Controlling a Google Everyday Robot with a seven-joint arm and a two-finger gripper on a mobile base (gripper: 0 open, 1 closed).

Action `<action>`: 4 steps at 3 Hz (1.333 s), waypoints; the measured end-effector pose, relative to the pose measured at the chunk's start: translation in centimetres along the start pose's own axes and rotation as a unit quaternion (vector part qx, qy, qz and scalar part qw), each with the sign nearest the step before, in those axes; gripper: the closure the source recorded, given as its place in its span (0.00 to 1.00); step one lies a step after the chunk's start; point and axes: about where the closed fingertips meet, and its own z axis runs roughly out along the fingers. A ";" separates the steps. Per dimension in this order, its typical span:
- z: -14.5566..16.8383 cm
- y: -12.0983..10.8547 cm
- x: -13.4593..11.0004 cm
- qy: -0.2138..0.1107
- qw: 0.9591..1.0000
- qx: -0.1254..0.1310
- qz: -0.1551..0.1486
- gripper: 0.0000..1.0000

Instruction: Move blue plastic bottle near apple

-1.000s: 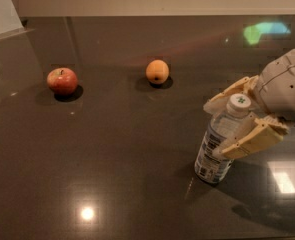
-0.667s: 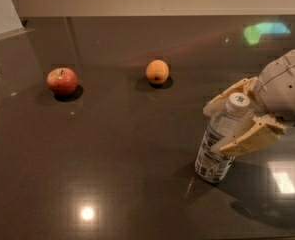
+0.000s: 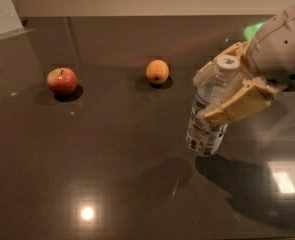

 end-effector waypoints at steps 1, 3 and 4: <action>0.5 -2.0 -4.5 -0.013 1.000 0.011 -0.009 1.00; 5.9 -7.4 -10.6 -0.027 1.000 0.001 -0.006 1.00; 9.3 -10.0 -12.1 -0.026 1.000 -0.011 0.001 1.00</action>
Offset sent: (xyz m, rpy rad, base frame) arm 0.0904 0.1216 0.0506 0.0751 -0.0243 0.0120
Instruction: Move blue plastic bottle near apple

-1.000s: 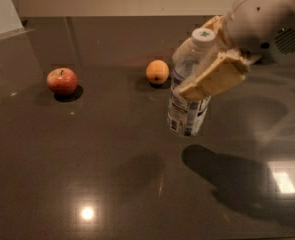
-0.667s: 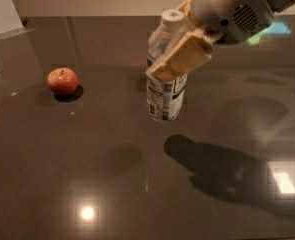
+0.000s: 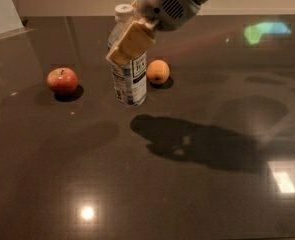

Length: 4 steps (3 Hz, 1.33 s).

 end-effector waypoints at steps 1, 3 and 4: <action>3.2 -2.4 -0.8 0.001 1.000 -0.010 0.009 1.00; 8.0 -4.5 -2.9 -0.016 1.000 -0.025 0.001 1.00; 9.9 -5.0 -3.4 -0.027 0.999 -0.029 -0.004 1.00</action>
Offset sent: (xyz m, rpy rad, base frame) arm 0.0685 0.0784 -0.0312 0.0259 0.0430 0.0326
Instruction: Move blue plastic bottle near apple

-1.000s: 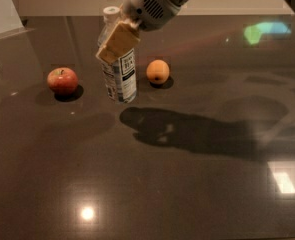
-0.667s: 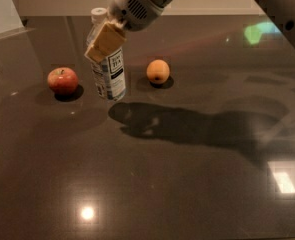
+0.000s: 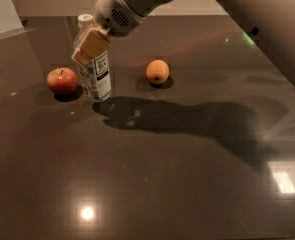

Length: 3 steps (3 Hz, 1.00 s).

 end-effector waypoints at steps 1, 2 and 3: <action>1.8 -0.3 0.1 0.000 1.000 -0.011 -0.009 0.82; 3.2 -0.5 0.6 0.005 1.000 -0.021 -0.008 0.59; 4.0 -0.6 0.9 0.002 1.000 -0.027 -0.006 0.36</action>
Offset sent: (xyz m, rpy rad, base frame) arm 0.0149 0.0237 -0.0420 -0.0218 0.0357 0.0483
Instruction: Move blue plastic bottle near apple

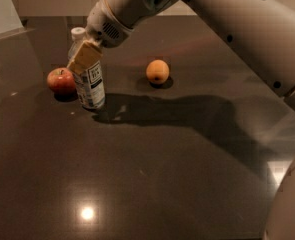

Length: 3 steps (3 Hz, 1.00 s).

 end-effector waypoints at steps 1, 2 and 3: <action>0.1 0.1 -0.1 0.000 1.000 -0.001 -0.001 0.13; 0.3 0.2 -0.1 0.001 1.000 -0.003 -0.002 0.00; 0.3 0.2 -0.1 0.001 1.000 -0.003 -0.002 0.00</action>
Offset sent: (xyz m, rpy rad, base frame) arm -0.0009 0.0013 -0.0004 -0.0008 0.0006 0.0028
